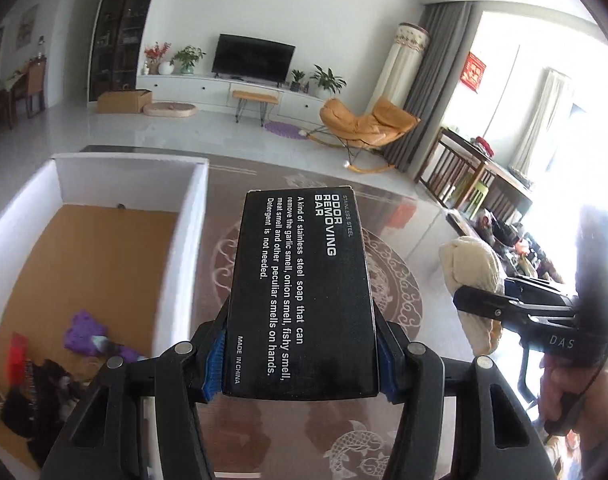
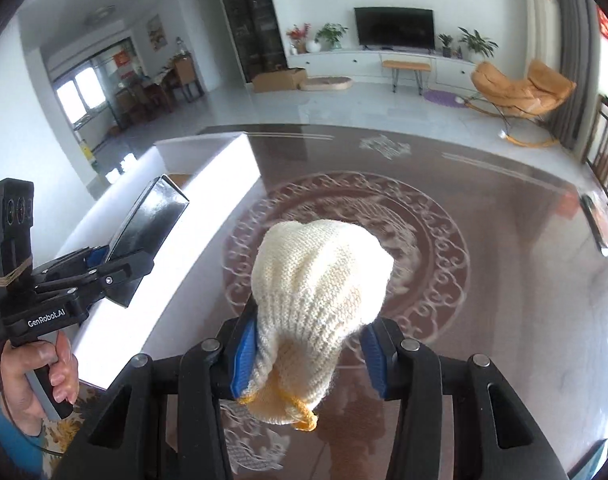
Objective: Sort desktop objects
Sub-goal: 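Carry black box and knitted pouch into the white box and open both grippers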
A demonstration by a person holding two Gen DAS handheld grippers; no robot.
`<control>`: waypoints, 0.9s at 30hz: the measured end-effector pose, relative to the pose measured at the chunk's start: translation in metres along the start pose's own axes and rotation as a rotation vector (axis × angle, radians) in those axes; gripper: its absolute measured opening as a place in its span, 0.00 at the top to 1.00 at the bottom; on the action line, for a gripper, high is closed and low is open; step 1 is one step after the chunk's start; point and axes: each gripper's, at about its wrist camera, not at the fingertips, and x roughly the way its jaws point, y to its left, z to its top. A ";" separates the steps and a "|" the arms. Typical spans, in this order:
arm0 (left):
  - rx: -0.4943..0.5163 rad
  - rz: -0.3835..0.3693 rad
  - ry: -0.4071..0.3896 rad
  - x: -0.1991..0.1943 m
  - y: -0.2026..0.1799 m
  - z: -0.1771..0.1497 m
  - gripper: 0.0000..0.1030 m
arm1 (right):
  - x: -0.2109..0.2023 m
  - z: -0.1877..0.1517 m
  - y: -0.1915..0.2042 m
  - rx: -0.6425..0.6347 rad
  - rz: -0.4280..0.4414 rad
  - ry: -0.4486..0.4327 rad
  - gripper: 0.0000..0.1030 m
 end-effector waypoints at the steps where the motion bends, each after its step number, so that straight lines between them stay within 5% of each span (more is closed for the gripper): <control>1: -0.016 0.034 -0.012 -0.013 0.019 0.005 0.44 | 0.002 0.010 0.022 -0.027 0.042 -0.010 0.55; 8: -0.098 0.345 0.051 -0.047 0.153 0.001 0.44 | 0.051 0.045 0.189 -0.224 0.289 0.011 0.55; 13: -0.184 0.433 0.183 -0.031 0.215 -0.030 0.44 | 0.106 0.022 0.278 -0.358 0.371 0.141 0.54; 16: -0.224 0.453 0.230 -0.022 0.229 -0.045 0.43 | 0.141 -0.001 0.299 -0.375 0.379 0.247 0.51; 19: -0.242 0.447 0.213 -0.021 0.227 -0.046 0.38 | 0.163 -0.015 0.301 -0.347 0.397 0.326 0.36; 21: -0.229 0.472 0.185 -0.026 0.219 -0.043 0.14 | 0.161 -0.014 0.293 -0.309 0.401 0.306 0.28; 23: -0.180 0.542 0.142 -0.033 0.198 -0.034 0.06 | 0.153 -0.008 0.283 -0.279 0.404 0.271 0.22; 27: -0.162 0.709 0.032 -0.050 0.173 -0.024 0.05 | 0.133 0.020 0.260 -0.256 0.375 0.185 0.11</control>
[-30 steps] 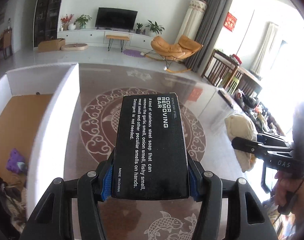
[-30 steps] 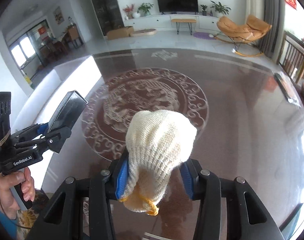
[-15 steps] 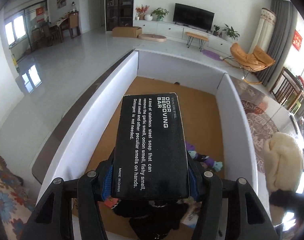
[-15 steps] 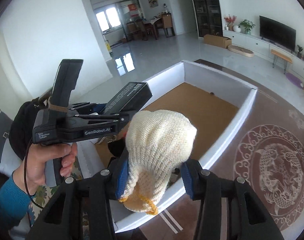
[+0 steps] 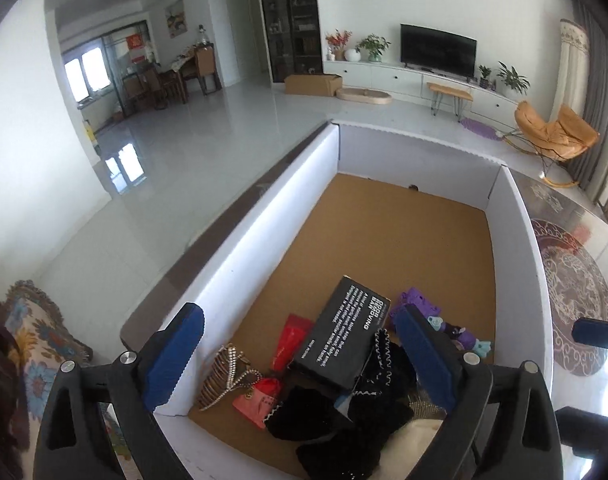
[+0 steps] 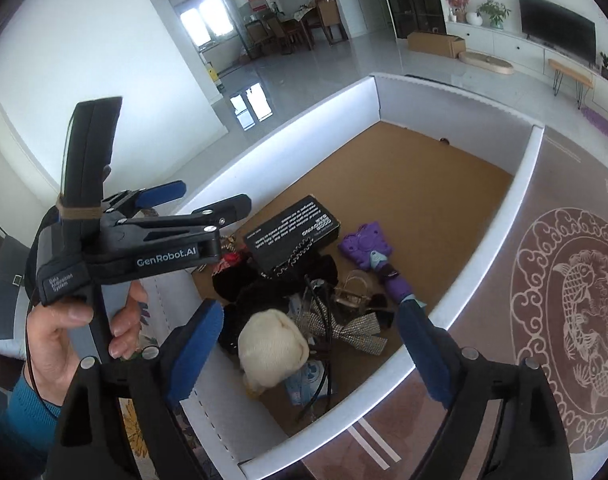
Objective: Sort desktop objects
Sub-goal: 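Carry black box and knitted pouch into the white box and open both grippers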
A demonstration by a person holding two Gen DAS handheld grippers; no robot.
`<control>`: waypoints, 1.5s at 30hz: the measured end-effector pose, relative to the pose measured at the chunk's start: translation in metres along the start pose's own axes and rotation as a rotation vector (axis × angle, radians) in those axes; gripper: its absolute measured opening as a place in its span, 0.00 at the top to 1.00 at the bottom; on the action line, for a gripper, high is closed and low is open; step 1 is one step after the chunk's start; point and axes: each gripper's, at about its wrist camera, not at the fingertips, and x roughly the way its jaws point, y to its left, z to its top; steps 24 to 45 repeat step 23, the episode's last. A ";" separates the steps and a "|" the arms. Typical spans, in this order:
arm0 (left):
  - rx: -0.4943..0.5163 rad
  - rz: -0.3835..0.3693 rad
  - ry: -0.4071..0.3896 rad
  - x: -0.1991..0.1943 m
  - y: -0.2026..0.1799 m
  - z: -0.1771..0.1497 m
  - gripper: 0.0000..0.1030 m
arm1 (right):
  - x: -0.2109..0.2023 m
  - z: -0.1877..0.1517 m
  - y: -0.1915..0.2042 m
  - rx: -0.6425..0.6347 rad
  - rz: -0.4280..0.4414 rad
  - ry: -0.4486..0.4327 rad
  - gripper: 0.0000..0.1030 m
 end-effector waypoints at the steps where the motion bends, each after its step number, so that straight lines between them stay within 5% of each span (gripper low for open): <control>1: -0.015 0.017 -0.024 -0.007 -0.001 -0.002 0.05 | -0.004 0.005 -0.002 -0.005 -0.019 -0.009 0.11; 7: -0.155 0.195 -0.046 -0.031 -0.007 -0.019 0.05 | -0.019 0.015 -0.014 -0.049 -0.125 -0.017 0.11; 13: -0.129 0.135 0.051 -0.024 -0.013 -0.028 0.05 | -0.023 0.007 -0.021 -0.039 -0.139 0.003 0.11; 45: -0.189 0.129 0.001 -0.036 -0.007 -0.040 0.05 | -0.020 0.005 -0.009 -0.075 -0.136 0.008 0.11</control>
